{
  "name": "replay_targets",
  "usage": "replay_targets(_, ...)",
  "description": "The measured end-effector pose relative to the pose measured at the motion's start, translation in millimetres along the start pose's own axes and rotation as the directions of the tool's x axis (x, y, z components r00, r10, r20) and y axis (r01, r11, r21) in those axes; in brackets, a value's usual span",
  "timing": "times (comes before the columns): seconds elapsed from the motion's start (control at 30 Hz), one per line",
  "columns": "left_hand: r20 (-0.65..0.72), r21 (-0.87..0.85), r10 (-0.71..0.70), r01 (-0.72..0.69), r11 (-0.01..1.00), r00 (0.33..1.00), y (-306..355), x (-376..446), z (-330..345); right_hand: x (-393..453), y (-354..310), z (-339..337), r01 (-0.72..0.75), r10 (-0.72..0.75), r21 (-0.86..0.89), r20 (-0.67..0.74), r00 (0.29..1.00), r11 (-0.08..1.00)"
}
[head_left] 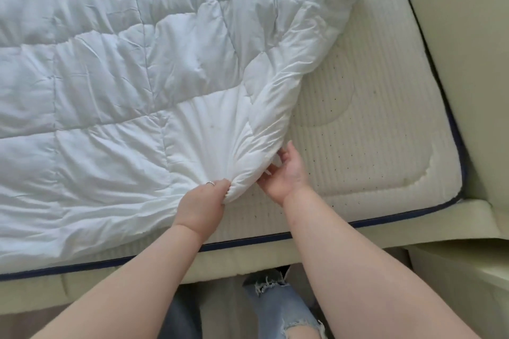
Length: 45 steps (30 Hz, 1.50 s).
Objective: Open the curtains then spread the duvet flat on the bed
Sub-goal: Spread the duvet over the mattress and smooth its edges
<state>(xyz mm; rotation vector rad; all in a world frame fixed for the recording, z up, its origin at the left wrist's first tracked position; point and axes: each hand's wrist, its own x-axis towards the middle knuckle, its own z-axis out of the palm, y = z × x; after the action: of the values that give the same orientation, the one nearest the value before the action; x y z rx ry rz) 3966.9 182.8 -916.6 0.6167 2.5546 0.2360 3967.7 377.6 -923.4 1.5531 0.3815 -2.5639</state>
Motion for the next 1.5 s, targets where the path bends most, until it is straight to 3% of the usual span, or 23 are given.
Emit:
replay_targets(0.1,-0.018,-0.044,-0.071,0.07,0.997,0.997,-11,-12,-7,9,-38,27,-0.035,0.034,0.151,0.014,0.999,0.988)
replay_targets(0.2,-0.048,-0.09,-0.106,0.101,0.991,0.993,-8,-14,-3,9,-65,35,-0.193,0.188,0.099,0.056,0.981,0.976)
replay_targets(0.27,-0.031,-0.118,-0.124,0.12,0.986,0.992,-1,-10,3,3,-75,29,-0.174,0.17,0.033,0.088,0.981,0.984)
replay_targets(0.3,-0.001,-0.12,-0.139,0.138,0.983,0.99,3,-6,7,-2,-77,24,-0.104,0.105,-0.023,0.094,0.99,0.994)
replay_targets(0.37,0.115,-0.069,-0.16,0.168,0.983,0.98,12,2,18,-10,-71,1,0.18,-0.18,-0.166,0.012,0.984,0.97)
replay_targets(0.4,0.174,-0.03,-0.162,0.169,0.985,0.971,15,5,23,-17,-63,-13,0.331,-0.362,-0.28,-0.067,0.93,0.901)
replay_targets(0.43,0.21,0.0,-0.153,0.157,0.988,0.966,20,8,31,-27,-53,-32,0.441,-0.544,-0.441,-0.137,0.828,0.782)
replay_targets(0.47,0.207,0.017,-0.138,0.137,0.99,0.969,24,11,38,-35,-40,-50,0.471,-0.678,-0.607,-0.16,0.717,0.641)
replay_targets(0.5,0.173,0.015,-0.111,0.111,0.994,0.979,27,12,43,-44,-25,-66,0.448,-0.742,-0.719,-0.14,0.656,0.531)
replay_targets(0.57,0.061,-0.006,0.006,-0.006,1.0,0.998,38,7,52,-59,8,-90,0.402,-0.728,-0.792,-0.077,0.681,0.46)
replay_targets(0.63,-0.09,0.021,0.217,-0.216,0.976,0.972,56,-2,61,-66,38,-100,0.371,-0.64,-0.764,-0.07,0.766,0.528)
replay_targets(0.7,-0.151,0.012,0.303,-0.305,0.952,0.941,75,-9,66,-67,55,-97,0.339,-0.501,-0.656,-0.07,0.863,0.674)
replay_targets(0.8,-0.194,-0.199,0.148,-0.187,0.962,0.97,83,-5,60,-57,45,-83,0.263,-0.293,-0.436,-0.002,0.956,0.861)
replay_targets(0.87,-0.125,-0.342,0.042,-0.083,0.936,0.991,76,1,48,-48,25,-78,0.178,-0.175,-0.296,0.037,0.984,0.939)
replay_targets(0.97,-0.048,-0.277,0.053,-0.064,0.959,0.997,68,13,34,-31,-8,-75,0.089,-0.081,-0.157,0.055,0.995,0.984)
replay_targets(1.1,0.044,-0.164,0.13,-0.121,0.979,0.991,63,15,23,-5,-59,-53,0.127,-0.128,0.121,-0.002,0.992,0.985)
replay_targets(1.2,0.062,-0.103,0.132,-0.125,0.987,0.989,51,4,26,6,-105,-18,0.185,-0.177,0.164,-0.06,0.982,0.969)
replay_targets(1.3,0.085,-0.063,0.085,-0.08,0.995,0.993,53,-4,29,-1,-140,8,0.076,-0.078,0.031,0.067,0.995,0.997)
replay_targets(1.37,0.152,-0.08,0.082,-0.071,0.994,0.985,69,0,35,-19,-156,15,0.11,-0.089,-0.101,0.192,0.977,0.989)
replay_targets(1.43,0.191,-0.067,0.081,-0.069,0.995,0.978,92,12,41,-38,-166,12,0.32,-0.288,-0.147,0.205,0.935,0.936)
replay_targets(1.47,0.201,-0.06,0.081,-0.07,0.996,0.976,106,21,45,-49,-173,4,0.483,-0.468,-0.13,0.131,0.874,0.866)
replay_targets(1.5,0.223,-0.052,0.079,-0.069,0.996,0.972,120,30,48,-64,-182,-10,0.653,-0.657,-0.16,0.037,0.753,0.74)
